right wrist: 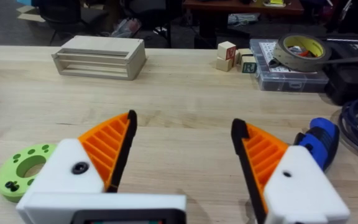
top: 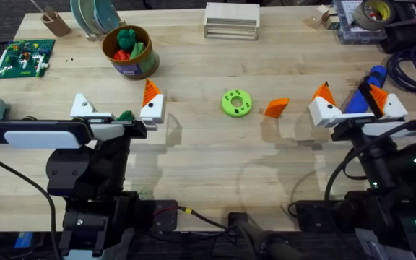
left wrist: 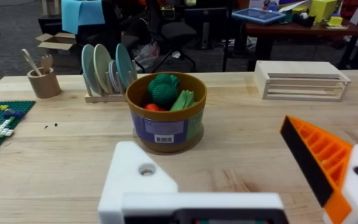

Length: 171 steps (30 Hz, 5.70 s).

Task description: Pick up the gripper from the table and insert it into the empty holder that is missing its gripper. Then pick up a screw, insert it into the mounting hole, and use the screwdriver to tighten it. Finally, clean up the table by picking up the vegetable and placing it into the bucket.

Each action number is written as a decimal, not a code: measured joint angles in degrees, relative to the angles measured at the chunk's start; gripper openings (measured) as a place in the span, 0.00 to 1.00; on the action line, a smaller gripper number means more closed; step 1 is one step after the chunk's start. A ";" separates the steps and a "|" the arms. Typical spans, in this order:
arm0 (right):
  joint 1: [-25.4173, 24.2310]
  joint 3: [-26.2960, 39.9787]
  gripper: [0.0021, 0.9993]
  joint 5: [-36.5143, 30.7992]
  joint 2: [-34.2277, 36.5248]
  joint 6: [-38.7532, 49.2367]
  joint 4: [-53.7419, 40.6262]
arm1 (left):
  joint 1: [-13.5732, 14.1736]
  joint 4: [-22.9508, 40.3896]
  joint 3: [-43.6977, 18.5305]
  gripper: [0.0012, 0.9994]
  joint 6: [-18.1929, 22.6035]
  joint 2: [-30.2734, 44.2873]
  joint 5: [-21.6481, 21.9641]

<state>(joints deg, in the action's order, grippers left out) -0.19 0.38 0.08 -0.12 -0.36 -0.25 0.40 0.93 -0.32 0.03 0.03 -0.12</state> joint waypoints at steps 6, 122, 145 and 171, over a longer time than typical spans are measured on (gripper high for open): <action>0.00 0.00 0.99 0.00 0.02 0.00 -0.36 | 0.00 0.00 0.00 0.99 0.00 0.00 0.00; -0.04 46.64 0.99 1.29 24.46 -3.06 -42.27 | 29.83 40.17 -52.68 0.99 -2.21 35.17 -6.14; -0.04 46.64 0.99 1.29 24.48 -3.06 -42.29 | 29.83 32.22 -50.87 0.99 -2.23 35.54 -6.16; -0.04 46.64 0.99 1.29 24.46 -3.06 -42.29 | 29.83 2.98 -21.16 0.99 -2.43 20.93 -8.30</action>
<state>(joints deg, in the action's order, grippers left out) -0.23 47.03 1.37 24.34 -3.42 -42.54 30.24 3.91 -21.48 -2.39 20.96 -8.42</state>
